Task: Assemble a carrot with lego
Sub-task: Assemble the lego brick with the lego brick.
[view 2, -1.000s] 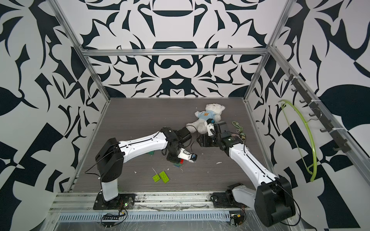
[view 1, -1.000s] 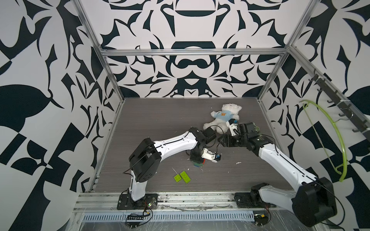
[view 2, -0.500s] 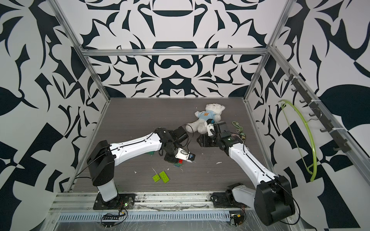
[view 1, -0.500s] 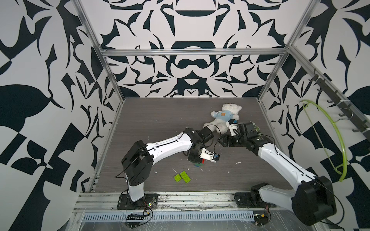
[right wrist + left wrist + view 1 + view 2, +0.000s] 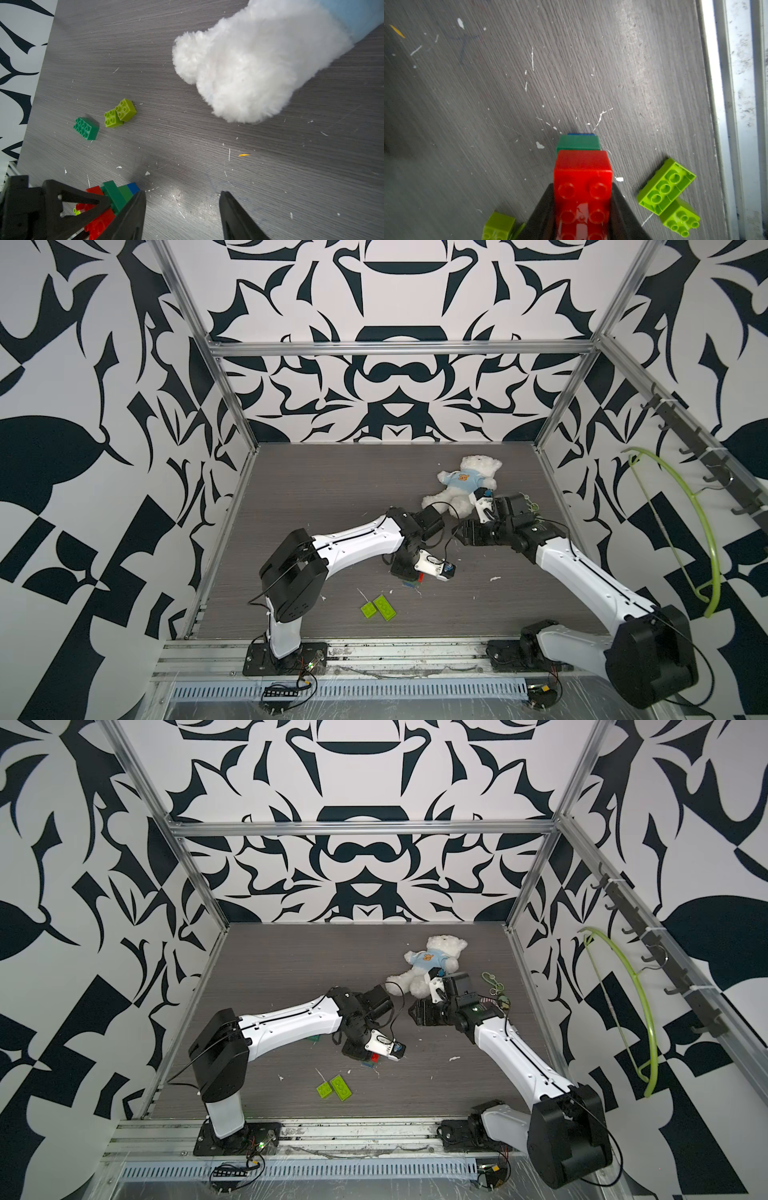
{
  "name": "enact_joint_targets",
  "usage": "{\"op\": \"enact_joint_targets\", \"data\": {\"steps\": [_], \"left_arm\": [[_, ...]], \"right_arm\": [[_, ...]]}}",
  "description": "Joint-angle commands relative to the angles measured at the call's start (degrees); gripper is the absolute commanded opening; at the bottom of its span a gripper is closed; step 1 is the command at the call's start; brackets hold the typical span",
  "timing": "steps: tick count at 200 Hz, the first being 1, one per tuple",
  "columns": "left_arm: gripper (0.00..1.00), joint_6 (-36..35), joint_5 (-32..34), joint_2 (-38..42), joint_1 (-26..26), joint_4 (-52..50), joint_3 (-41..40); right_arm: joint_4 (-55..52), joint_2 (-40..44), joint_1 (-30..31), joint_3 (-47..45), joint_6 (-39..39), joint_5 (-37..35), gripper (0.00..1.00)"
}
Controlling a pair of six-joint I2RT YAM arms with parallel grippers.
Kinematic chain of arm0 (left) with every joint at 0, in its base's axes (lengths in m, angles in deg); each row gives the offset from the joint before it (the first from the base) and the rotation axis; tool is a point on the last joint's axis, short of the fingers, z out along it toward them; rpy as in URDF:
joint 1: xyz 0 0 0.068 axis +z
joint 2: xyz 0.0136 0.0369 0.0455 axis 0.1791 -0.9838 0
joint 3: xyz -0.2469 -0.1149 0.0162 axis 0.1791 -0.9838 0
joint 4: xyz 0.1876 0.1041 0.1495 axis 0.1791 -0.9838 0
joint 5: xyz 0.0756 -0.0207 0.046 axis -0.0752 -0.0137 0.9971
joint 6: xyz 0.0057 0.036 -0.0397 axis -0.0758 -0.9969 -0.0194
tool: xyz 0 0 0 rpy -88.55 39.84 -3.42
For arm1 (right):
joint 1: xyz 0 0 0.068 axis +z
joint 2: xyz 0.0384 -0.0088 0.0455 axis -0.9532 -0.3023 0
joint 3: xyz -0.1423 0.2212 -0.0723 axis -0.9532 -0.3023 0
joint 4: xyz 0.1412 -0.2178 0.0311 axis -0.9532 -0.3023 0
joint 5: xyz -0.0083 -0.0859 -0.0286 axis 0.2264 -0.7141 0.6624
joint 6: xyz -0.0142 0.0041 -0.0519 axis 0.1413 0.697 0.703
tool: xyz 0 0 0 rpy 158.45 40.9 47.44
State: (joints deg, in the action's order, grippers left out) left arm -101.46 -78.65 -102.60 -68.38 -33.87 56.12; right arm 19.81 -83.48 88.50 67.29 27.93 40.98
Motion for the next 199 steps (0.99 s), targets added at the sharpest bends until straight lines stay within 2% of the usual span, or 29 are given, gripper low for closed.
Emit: {"op": "enact_joint_targets", "data": {"steps": [1, 90, 199], "left_arm": [[0.19, -0.3, -0.27, -1.74, 0.41, -0.93, 1.15], [0.19, 1.75, -2.72, -2.58, 0.85, -3.06, 3.5], [0.18, -9.26, 0.47, -3.15, 0.41, -2.15, 1.63]], "right_arm": [[0.58, 0.33, -0.32, 0.51, 0.23, 0.23, 0.61], [0.75, 0.32, -0.28, 0.29, 0.28, 0.27, 0.61], [1.02, 0.09, -0.28, 0.2, 0.17, 0.65, 0.61]]}}
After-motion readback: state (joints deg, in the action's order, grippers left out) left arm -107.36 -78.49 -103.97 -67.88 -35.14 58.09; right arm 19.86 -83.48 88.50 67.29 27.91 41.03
